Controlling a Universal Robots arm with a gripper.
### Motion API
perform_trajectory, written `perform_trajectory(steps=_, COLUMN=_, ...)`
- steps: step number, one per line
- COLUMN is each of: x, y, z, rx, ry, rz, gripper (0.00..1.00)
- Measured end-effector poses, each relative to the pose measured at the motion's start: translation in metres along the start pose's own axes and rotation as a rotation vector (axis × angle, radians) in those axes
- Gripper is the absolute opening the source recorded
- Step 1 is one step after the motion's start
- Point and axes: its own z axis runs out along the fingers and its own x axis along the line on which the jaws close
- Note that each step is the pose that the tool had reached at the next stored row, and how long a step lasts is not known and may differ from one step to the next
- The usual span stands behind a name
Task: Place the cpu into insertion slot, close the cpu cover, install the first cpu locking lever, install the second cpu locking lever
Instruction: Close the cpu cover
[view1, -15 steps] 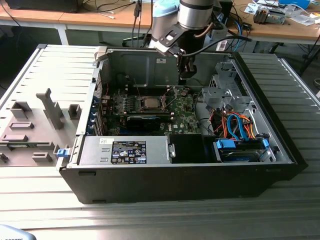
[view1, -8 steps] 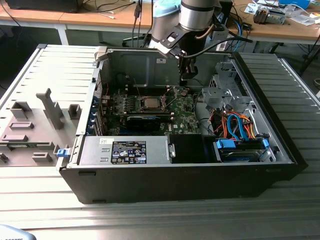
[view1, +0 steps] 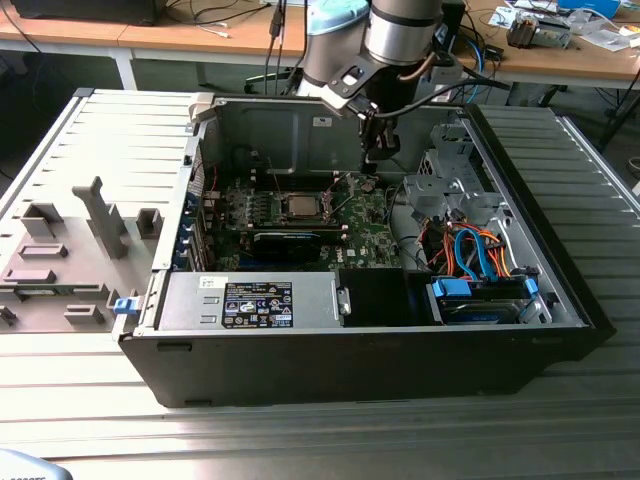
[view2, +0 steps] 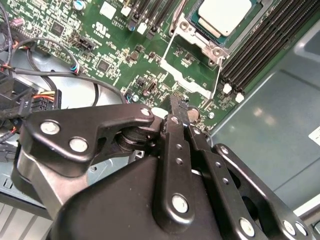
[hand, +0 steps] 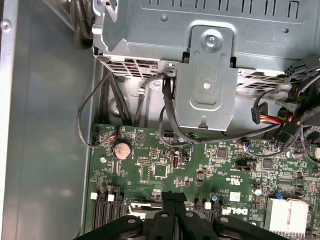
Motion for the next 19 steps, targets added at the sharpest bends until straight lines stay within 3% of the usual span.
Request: perform_trajectory(steps=19, x=-0.0004, y=0.0043, z=0.0026, rx=0.0005, ry=0.0003, rz=0.0, gripper=0.11)
